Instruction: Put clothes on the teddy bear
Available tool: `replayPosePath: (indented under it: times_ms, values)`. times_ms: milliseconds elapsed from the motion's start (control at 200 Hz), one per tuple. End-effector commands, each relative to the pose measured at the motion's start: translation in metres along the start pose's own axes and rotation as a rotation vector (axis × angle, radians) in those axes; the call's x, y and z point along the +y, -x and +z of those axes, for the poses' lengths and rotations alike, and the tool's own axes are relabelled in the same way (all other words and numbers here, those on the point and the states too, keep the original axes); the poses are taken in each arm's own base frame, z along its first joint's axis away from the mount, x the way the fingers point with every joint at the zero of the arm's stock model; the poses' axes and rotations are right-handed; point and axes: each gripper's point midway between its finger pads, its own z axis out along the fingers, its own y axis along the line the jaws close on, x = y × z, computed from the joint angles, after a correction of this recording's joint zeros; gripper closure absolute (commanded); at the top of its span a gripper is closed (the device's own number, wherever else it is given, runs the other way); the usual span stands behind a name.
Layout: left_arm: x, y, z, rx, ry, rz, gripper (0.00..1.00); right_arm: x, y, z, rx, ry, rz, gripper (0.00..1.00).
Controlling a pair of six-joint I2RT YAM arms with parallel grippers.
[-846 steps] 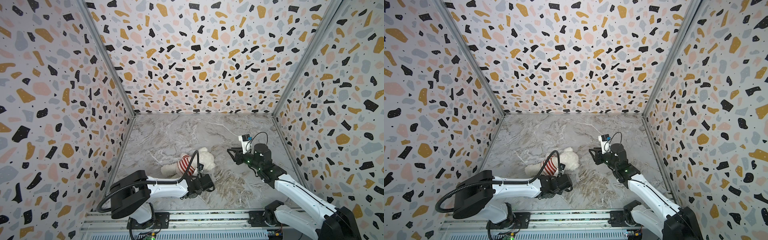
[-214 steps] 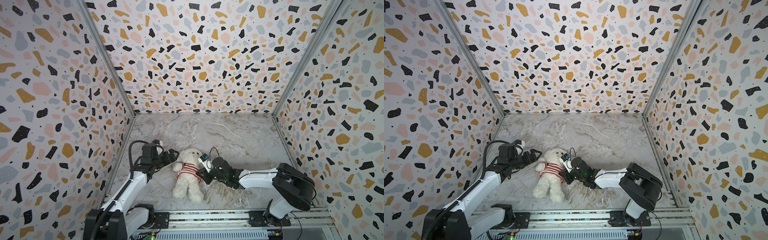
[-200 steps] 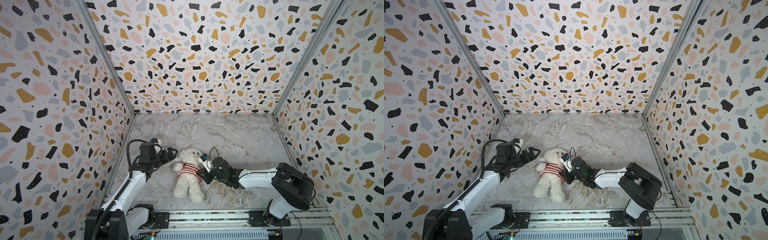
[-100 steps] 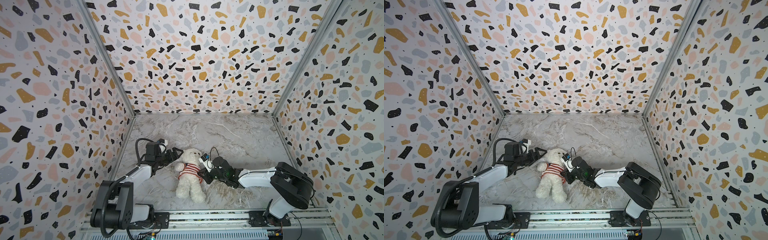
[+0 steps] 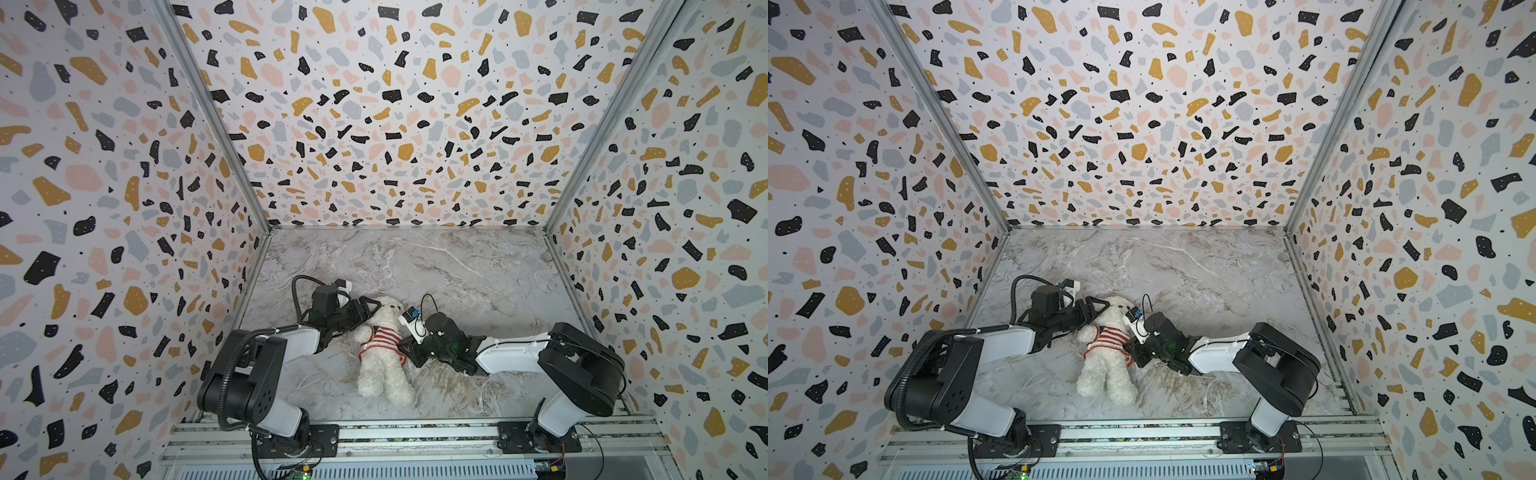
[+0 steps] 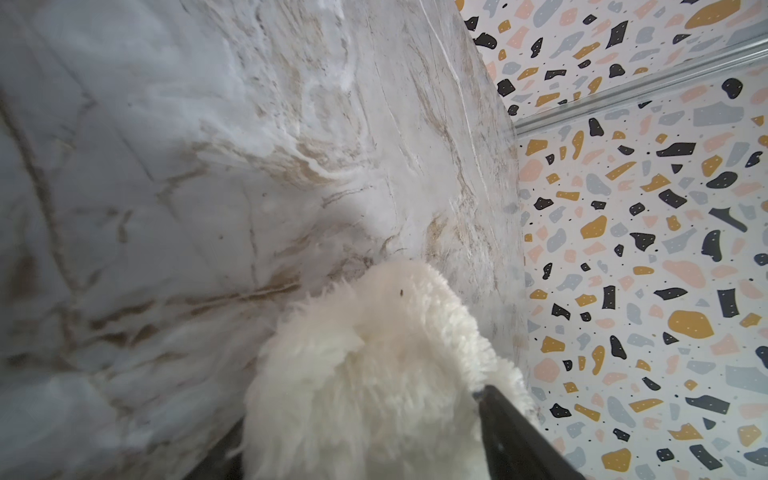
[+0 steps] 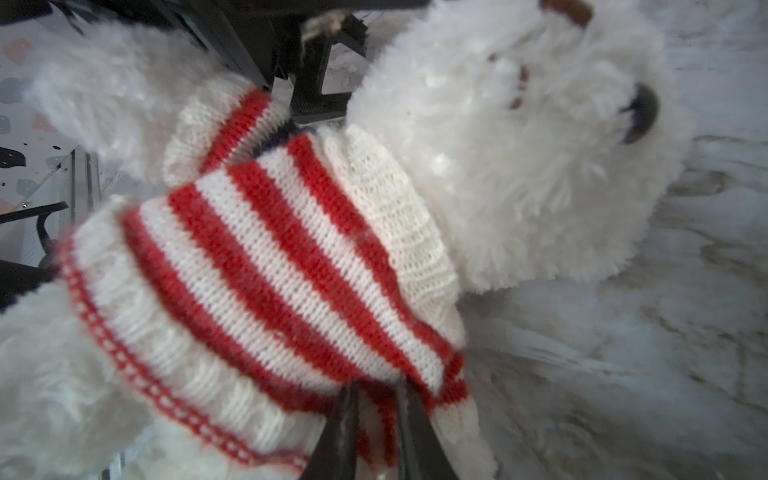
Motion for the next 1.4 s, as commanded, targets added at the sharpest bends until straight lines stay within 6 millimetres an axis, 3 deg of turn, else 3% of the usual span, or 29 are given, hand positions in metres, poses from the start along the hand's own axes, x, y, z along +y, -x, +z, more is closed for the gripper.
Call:
replayPosePath:
  times_ms: [0, 300, 451, 551, 696, 806, 986, 1296, 1392]
  values:
    - [-0.004, 0.013, 0.000, -0.072, -0.003, 0.014, 0.37, -0.006, 0.002, -0.004, 0.004, -0.030, -0.006, 0.81]
    - [-0.003, 0.010, 0.004, -0.085, -0.015, -0.007, 0.68, -0.007, 0.004, -0.008, 0.002, -0.045, -0.023, 0.81]
    - [-0.005, 0.008, 0.004, -0.085, -0.021, -0.002, 0.78, -0.007, 0.006, -0.009, -0.003, -0.046, -0.028, 0.81]
    - [-0.009, 0.008, 0.003, -0.088, -0.031, 0.007, 0.84, -0.007, 0.009, -0.012, -0.013, -0.049, -0.032, 0.81]
    - [-0.020, 0.009, 0.000, -0.093, -0.072, 0.029, 1.00, -0.003, 0.016, -0.018, -0.046, -0.040, -0.054, 0.81]
    - [-0.046, 0.017, -0.012, -0.131, -0.162, 0.051, 1.00, 0.004, 0.028, -0.037, -0.143, -0.015, -0.089, 0.80]
    - [-0.103, 0.030, -0.047, -0.218, -0.289, 0.252, 1.00, 0.021, 0.048, -0.076, -0.272, 0.005, -0.211, 0.71]
    - [-0.190, 0.030, -0.111, -0.336, -0.527, 0.475, 1.00, 0.045, 0.073, -0.130, -0.423, -0.010, -0.408, 0.66]
    - [-0.214, 0.030, -0.133, -0.380, -0.593, 0.511, 1.00, 0.061, 0.081, -0.144, -0.483, 0.015, -0.473, 0.65]
